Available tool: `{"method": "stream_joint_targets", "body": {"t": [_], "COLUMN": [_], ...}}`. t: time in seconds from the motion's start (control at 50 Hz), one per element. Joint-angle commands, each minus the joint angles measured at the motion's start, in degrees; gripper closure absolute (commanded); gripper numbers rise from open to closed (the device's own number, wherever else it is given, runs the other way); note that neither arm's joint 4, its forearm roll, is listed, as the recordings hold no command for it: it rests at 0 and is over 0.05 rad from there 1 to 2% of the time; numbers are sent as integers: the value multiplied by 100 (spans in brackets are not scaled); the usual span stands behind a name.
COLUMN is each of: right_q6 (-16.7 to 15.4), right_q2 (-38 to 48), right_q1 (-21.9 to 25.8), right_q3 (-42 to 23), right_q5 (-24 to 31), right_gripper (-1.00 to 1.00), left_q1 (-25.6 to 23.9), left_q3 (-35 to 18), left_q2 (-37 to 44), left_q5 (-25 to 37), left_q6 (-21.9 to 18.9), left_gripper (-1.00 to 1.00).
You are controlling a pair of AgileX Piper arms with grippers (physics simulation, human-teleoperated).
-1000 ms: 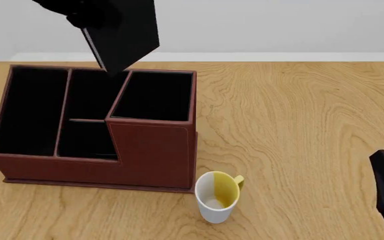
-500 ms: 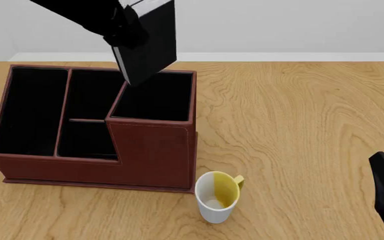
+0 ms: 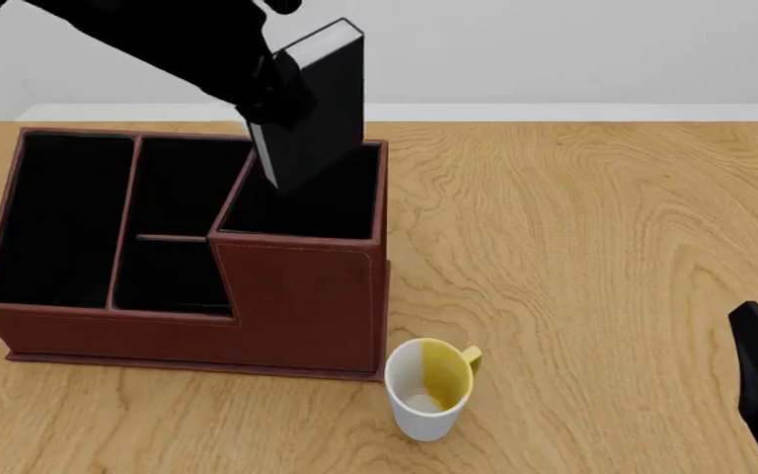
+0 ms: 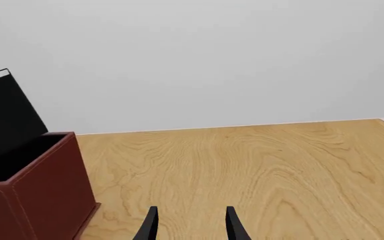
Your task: Pick up the book and place it in the right compartment of the caddy.
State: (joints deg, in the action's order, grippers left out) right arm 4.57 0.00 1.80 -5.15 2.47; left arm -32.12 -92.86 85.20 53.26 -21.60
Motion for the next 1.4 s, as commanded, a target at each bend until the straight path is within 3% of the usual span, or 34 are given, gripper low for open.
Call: {"method": "stream_joint_targets", "body": {"t": [0.02,1.4], "right_q6": [-17,-97], "right_q2": [0,0], "right_q1": [-30,-24], "right_q3": [25,25], "right_q5": [-8,62], "right_gripper": [-100,-100], "left_q1": [-92,-85], "left_q3": [220,1658], "left_q2": [-74,-86], "left_q5": [-206,-1314], "left_q6": [-19,308], "left_gripper": [100,100]}}
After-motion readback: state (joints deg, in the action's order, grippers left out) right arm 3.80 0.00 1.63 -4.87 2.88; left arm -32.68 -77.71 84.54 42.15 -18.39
